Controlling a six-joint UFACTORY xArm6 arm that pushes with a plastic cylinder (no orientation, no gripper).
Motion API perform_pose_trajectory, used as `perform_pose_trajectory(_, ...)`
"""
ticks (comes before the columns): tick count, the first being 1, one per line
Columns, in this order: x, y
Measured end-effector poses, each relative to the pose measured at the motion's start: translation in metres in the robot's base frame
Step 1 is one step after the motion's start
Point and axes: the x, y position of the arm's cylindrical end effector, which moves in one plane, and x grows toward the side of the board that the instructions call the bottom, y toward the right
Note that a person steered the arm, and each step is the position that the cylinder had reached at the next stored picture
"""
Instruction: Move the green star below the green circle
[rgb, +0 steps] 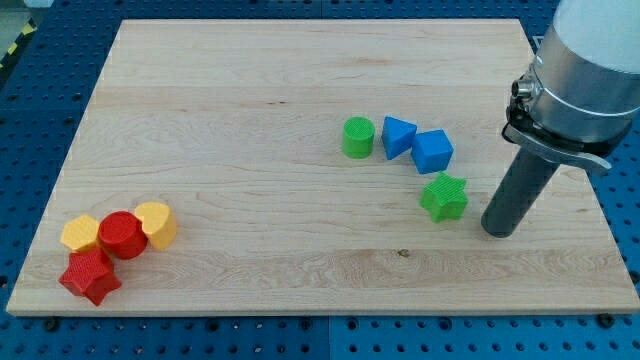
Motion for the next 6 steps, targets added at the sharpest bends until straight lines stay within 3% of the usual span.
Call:
perform_pose_trajectory(1, -0.017, -0.003)
perform_pose_trajectory(6, -0.025, -0.100)
